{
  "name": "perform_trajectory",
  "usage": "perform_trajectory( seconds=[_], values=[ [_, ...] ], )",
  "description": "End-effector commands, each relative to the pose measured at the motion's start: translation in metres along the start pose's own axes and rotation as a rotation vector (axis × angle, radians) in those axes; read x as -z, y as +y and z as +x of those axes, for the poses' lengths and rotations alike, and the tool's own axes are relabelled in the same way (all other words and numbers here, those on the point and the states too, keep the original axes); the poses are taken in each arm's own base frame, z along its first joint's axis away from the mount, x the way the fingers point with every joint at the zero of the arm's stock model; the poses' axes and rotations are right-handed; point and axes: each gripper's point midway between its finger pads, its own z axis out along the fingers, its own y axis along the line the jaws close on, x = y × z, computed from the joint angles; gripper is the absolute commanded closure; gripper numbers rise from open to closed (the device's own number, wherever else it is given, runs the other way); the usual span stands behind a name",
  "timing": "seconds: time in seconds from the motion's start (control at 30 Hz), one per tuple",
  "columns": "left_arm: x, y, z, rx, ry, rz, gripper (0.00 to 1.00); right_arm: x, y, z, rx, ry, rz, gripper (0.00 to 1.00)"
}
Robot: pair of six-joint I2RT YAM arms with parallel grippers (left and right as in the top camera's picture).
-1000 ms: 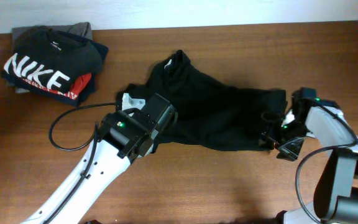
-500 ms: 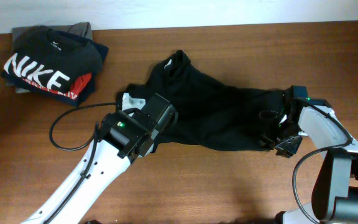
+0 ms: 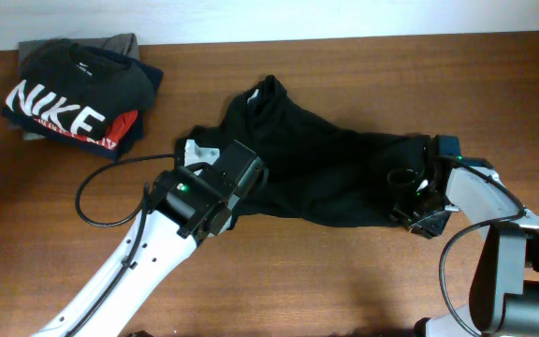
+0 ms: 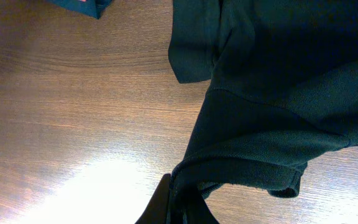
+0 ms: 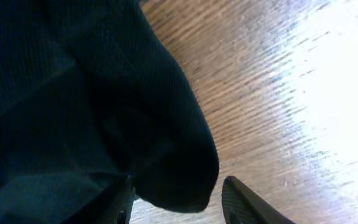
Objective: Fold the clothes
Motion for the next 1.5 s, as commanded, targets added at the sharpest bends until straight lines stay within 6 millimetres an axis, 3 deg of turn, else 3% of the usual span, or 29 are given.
perform_trajectory(
  seconds=[0.0,0.33,0.43,0.63,0.77,0.97,1.0,1.27,1.47],
  values=[
    [0.001,0.007,0.000,0.027,-0.014,-0.018,0.98,-0.001,-0.001,-0.001,-0.001,-0.022,0.011,0.49],
    [0.001,0.007,0.000,0.026,-0.014,-0.018,0.98,-0.012,-0.003,0.001,0.000,-0.035,0.004,0.51],
    [0.001,0.007,0.000,0.026,-0.014,-0.018,0.98,-0.013,-0.004,0.001,0.000,-0.032,0.006,0.62],
    [0.001,0.007,0.000,0.026,-0.014,-0.018,0.98,-0.009,-0.002,-0.002,-0.048,-0.038,0.001,0.96],
    [0.002,0.008,-0.001,0.015,-0.016,-0.017,0.99,0.012,0.005,-0.009,-0.049,-0.045,-0.003,0.96],
    [0.021,0.015,-0.005,0.002,-0.028,0.001,0.99,0.068,0.014,-0.014,-0.044,-0.084,-0.024,0.96],
    [0.030,0.019,-0.008,0.009,-0.039,0.008,1.00,0.089,0.017,-0.014,-0.041,-0.109,-0.038,0.96],
    [0.079,0.041,-0.019,0.060,-0.130,0.071,0.99,0.199,0.022,0.001,-0.014,-0.310,-0.145,0.96],
    [0.132,0.049,-0.025,0.044,-0.277,0.189,0.99,0.281,0.004,0.028,-0.011,-0.497,-0.166,0.96]
  ],
)
